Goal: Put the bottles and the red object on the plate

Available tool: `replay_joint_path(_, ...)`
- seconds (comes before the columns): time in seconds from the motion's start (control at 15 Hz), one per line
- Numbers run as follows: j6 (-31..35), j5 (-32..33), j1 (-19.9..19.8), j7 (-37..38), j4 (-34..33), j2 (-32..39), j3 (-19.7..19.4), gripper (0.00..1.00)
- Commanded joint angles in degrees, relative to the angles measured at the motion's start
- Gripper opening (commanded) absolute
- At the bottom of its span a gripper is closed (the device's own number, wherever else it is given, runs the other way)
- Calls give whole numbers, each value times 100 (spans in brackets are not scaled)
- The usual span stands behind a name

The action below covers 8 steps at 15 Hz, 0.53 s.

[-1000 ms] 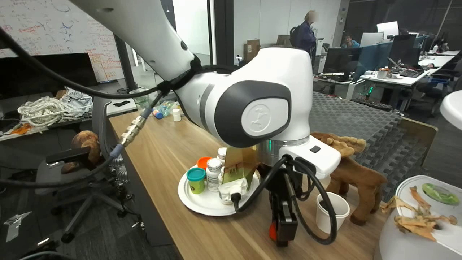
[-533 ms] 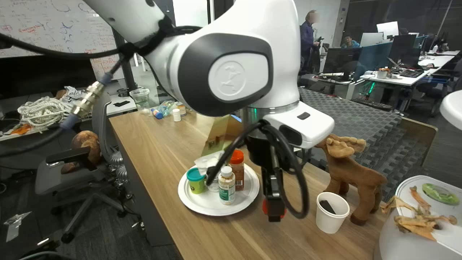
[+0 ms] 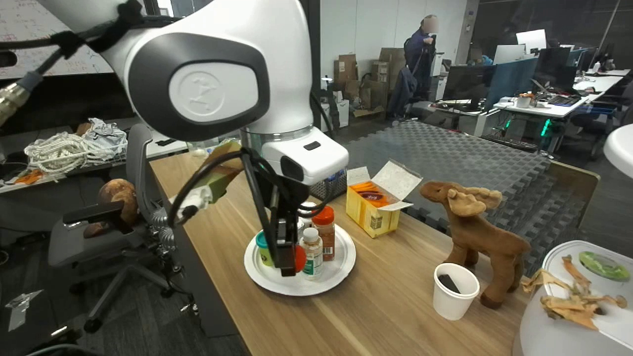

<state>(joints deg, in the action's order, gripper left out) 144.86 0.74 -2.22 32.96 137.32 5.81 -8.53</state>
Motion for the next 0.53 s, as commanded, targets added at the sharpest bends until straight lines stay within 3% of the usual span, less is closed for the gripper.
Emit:
replay_joint_path(0.0, 36, -230, 93, -221, 332, -299, 292, 23)
replay_joint_path(0.47, 206, -172, 159, -400, 250, -3, 472, 23)
